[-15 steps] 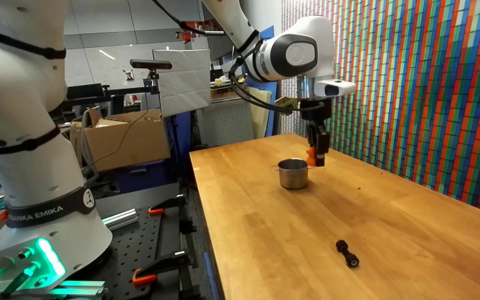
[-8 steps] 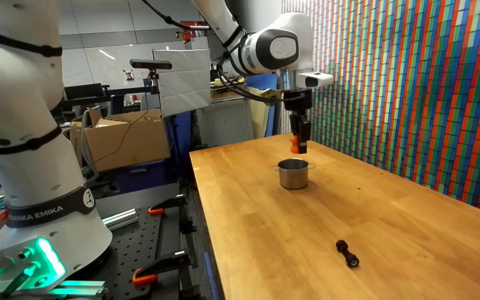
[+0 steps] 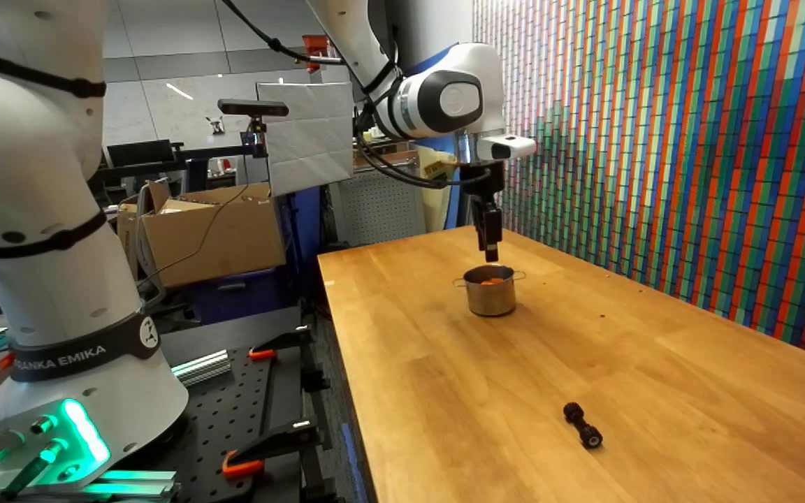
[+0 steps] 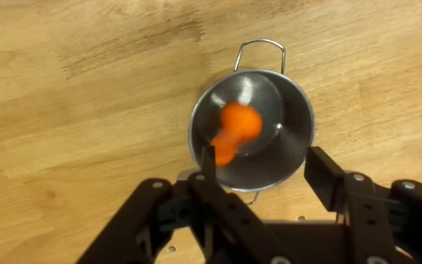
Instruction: Put the duck in the pot
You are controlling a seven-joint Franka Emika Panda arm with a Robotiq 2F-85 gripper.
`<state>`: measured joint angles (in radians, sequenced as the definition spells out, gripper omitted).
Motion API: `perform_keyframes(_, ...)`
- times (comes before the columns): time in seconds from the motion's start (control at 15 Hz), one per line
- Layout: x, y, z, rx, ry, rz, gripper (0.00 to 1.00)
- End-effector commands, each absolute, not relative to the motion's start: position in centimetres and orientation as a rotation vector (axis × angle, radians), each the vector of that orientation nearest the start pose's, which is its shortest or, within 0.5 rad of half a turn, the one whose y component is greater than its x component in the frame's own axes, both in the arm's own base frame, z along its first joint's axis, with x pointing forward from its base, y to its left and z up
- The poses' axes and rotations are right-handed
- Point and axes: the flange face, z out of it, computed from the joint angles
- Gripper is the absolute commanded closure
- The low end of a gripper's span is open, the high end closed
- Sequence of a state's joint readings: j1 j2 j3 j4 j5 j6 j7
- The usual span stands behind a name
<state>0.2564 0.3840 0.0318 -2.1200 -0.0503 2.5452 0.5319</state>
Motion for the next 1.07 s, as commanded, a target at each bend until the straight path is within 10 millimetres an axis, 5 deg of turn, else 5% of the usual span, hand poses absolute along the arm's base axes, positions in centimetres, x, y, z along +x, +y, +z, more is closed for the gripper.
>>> perform_keyframes(0.0,56.0,17.2,23.0,-3.128,0.345,-0.141,0.02)
perform_keyframes(0.27,56.2,17.0,22.7,-3.176,0.279,-0.227,0.00)
perform_keyframes(0.33,56.9,14.3,26.7,-3.193,0.269,-0.231,0.00)
perform_keyframes(0.53,56.5,11.5,30.7,-3.202,0.224,-0.162,0.00)
perform_keyframes(0.87,54.6,6.5,40.8,-3.228,0.158,-0.042,0.00)
perform_keyframes(0.93,56.0,7.7,37.1,-3.238,0.200,-0.074,0.00)
perform_keyframes(1.0,55.5,6.9,39.0,-3.240,0.193,-0.064,0.00)
